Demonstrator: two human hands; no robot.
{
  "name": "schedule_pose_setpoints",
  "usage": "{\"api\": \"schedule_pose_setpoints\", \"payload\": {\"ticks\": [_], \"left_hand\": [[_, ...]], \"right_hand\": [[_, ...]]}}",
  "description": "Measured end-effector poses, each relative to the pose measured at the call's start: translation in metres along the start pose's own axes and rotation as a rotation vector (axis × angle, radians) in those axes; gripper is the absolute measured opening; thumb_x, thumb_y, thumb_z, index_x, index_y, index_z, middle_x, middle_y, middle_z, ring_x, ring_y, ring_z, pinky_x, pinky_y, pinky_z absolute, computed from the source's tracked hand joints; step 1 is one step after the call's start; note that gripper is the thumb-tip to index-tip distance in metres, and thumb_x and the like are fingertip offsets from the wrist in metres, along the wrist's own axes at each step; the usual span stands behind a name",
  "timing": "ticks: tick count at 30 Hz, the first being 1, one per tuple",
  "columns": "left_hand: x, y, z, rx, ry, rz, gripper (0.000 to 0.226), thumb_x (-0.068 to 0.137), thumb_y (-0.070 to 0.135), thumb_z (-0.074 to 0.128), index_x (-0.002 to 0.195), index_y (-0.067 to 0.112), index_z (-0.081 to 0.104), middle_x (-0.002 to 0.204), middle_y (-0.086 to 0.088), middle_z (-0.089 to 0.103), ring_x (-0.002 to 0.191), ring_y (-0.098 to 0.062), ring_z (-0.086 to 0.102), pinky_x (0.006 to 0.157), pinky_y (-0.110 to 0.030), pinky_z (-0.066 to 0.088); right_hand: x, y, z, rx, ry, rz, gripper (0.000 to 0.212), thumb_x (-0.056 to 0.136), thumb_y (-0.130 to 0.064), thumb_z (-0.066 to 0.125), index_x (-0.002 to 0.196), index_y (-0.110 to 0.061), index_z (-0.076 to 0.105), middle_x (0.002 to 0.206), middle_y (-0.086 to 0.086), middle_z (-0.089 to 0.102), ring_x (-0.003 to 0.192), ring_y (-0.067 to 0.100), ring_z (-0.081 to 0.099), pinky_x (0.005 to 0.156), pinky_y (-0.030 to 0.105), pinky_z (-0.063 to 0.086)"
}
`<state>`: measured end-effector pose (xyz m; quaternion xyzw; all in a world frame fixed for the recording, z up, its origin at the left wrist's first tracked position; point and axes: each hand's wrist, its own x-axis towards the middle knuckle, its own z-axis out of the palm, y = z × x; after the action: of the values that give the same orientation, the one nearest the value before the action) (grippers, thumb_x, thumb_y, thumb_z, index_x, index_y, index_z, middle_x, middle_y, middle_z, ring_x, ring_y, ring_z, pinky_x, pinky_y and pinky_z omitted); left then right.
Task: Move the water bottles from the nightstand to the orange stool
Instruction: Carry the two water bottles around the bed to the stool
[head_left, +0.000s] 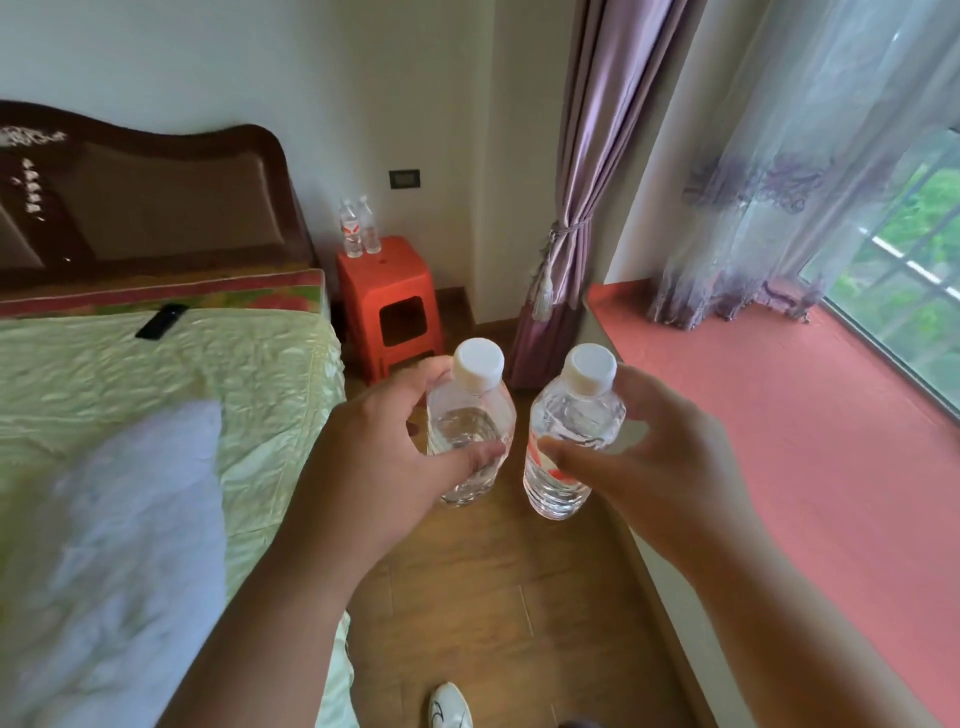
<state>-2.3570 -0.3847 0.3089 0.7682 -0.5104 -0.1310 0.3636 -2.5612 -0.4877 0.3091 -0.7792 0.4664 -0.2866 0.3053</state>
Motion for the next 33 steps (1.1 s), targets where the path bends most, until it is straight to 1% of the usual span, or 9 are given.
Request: {"api": "schedule_pose_setpoints", "payload": {"ticks": [3,6,9,14,22,24,27,30,33], "left_hand": [[0.014,-0.017,-0.009,-0.018,0.01,-0.035,0.077,0.061,0.067,0.079,0.131,0.047,0.051,0.121,0.024,0.062,0.103,-0.003,0.061,0.082,-0.026,0.05],[0.028,-0.035,-0.015,-0.035,0.018,-0.085,0.076,0.061,0.066,0.08,0.129,0.048,0.051,0.118,0.027,0.063,0.1,-0.002,0.061,0.08,-0.026,0.051],[0.045,-0.05,-0.018,-0.022,0.024,-0.126,0.076,0.061,0.067,0.08,0.129,0.047,0.052,0.115,0.027,0.063,0.098,0.0,0.06,0.078,-0.024,0.05],[0.083,-0.062,-0.021,0.01,0.072,-0.194,0.073,0.061,0.063,0.083,0.127,0.048,0.054,0.116,0.028,0.062,0.102,-0.003,0.061,0.082,-0.024,0.049],[0.177,-0.069,-0.014,-0.005,0.144,-0.268,0.064,0.061,0.061,0.083,0.116,0.063,0.051,0.107,0.043,0.055,0.101,0.01,0.056,0.078,-0.016,0.046],[0.204,-0.068,-0.01,-0.008,0.159,-0.279,0.06,0.062,0.059,0.084,0.113,0.062,0.052,0.108,0.042,0.057,0.101,0.01,0.056,0.08,-0.02,0.049],[0.241,-0.068,-0.002,-0.021,0.196,-0.288,0.066,0.063,0.061,0.082,0.122,0.053,0.055,0.113,0.034,0.062,0.109,0.005,0.057,0.086,-0.031,0.053],[0.272,-0.069,0.006,-0.016,0.225,-0.312,0.069,0.062,0.068,0.079,0.125,0.053,0.054,0.117,0.031,0.062,0.11,0.001,0.058,0.086,-0.033,0.054],[0.297,-0.075,0.015,-0.008,0.218,-0.332,0.071,0.061,0.072,0.076,0.126,0.054,0.052,0.119,0.03,0.061,0.109,-0.001,0.059,0.086,-0.033,0.055]], "right_hand": [[0.022,-0.007,0.018,0.02,-0.034,0.003,0.062,0.061,-0.045,0.089,0.117,-0.049,0.062,0.092,-0.039,0.064,0.088,-0.019,0.057,0.064,0.002,0.039],[0.046,-0.013,0.037,0.016,-0.066,-0.031,0.063,0.062,-0.048,0.088,0.121,-0.046,0.063,0.095,-0.038,0.065,0.091,-0.017,0.058,0.069,0.007,0.039],[0.072,-0.017,0.055,0.03,-0.102,-0.067,0.065,0.064,-0.049,0.087,0.123,-0.046,0.061,0.096,-0.039,0.062,0.093,-0.019,0.056,0.066,0.004,0.038],[0.127,-0.017,0.078,0.075,-0.175,-0.121,0.064,0.064,-0.046,0.087,0.123,-0.042,0.064,0.1,-0.031,0.068,0.093,-0.015,0.06,0.069,0.004,0.043],[0.252,-0.009,0.1,0.115,-0.267,-0.167,0.059,0.064,-0.048,0.087,0.118,-0.044,0.064,0.093,-0.029,0.069,0.083,-0.01,0.064,0.066,0.008,0.043],[0.283,-0.006,0.105,0.112,-0.283,-0.19,0.061,0.065,-0.049,0.086,0.121,-0.043,0.063,0.095,-0.027,0.069,0.081,-0.008,0.064,0.065,0.008,0.044],[0.328,-0.002,0.109,0.107,-0.302,-0.218,0.063,0.065,-0.049,0.087,0.122,-0.043,0.063,0.097,-0.029,0.069,0.089,-0.011,0.063,0.07,0.007,0.046],[0.368,0.002,0.114,0.105,-0.328,-0.247,0.062,0.064,-0.049,0.087,0.121,-0.042,0.064,0.095,-0.031,0.068,0.092,-0.015,0.059,0.071,0.0,0.04],[0.4,0.006,0.123,0.114,-0.354,-0.252,0.062,0.063,-0.048,0.088,0.12,-0.041,0.065,0.096,-0.029,0.069,0.091,-0.015,0.059,0.072,0.001,0.039]]}}
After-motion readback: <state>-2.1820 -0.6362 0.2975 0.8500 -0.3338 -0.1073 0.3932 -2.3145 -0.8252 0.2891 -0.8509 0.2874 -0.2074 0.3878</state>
